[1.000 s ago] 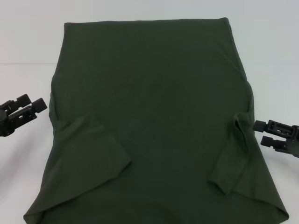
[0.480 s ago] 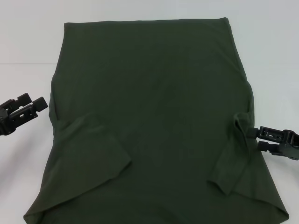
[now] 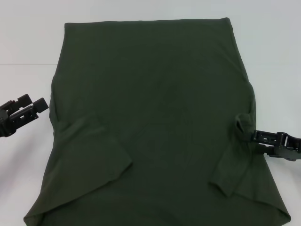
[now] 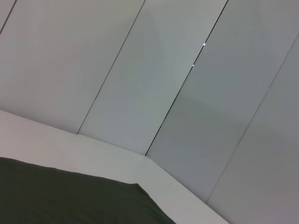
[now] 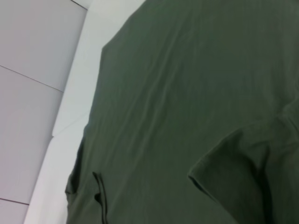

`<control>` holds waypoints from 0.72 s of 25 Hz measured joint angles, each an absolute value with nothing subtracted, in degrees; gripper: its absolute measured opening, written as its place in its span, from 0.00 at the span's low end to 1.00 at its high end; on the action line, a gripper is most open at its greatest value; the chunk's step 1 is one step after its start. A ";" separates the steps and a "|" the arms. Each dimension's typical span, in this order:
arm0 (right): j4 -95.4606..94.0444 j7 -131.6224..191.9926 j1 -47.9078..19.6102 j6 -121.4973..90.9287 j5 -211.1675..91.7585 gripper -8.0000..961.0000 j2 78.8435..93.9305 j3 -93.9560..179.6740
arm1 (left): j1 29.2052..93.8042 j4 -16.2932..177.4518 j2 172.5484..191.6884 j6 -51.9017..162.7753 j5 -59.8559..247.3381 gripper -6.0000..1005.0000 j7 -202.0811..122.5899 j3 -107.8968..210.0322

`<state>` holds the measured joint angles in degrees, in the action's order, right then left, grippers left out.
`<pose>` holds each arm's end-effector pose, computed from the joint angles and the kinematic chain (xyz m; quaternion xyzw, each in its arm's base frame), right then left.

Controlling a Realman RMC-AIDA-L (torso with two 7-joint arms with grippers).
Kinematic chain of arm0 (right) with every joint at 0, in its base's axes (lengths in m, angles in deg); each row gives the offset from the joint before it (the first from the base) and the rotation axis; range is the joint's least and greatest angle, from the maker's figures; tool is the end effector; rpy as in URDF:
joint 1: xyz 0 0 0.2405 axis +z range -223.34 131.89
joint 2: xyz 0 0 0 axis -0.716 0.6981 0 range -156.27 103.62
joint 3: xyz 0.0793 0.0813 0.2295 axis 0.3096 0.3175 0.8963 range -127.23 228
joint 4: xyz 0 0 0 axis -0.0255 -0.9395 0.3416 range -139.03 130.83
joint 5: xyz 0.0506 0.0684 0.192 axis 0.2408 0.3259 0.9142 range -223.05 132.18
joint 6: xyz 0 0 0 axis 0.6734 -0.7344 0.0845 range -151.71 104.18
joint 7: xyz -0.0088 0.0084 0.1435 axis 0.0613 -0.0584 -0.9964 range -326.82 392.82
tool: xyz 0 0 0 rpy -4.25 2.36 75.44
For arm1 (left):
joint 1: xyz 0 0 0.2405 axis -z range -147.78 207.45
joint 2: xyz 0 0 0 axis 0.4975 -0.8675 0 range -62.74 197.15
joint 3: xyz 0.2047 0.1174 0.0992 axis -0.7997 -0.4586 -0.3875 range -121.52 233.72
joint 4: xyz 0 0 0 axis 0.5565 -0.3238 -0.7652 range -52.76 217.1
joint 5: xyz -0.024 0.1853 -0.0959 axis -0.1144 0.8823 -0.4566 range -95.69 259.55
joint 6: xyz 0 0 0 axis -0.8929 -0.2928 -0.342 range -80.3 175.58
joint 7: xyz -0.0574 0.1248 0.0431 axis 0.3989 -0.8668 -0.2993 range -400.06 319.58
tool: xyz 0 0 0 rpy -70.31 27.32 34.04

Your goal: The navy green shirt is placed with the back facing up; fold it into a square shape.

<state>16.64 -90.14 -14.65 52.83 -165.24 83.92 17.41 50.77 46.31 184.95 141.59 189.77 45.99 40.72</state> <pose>0.3356 0.3347 0.0191 -0.7096 0.6518 0.2381 0.1227 -0.3305 0.2908 0.0713 -0.7912 -0.3703 -0.4002 0.2770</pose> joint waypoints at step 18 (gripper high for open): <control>16.63 -90.13 -12.78 48.25 -165.23 0.98 84.81 12.71 | 50.79 46.66 184.97 140.95 189.77 0.83 45.97 40.80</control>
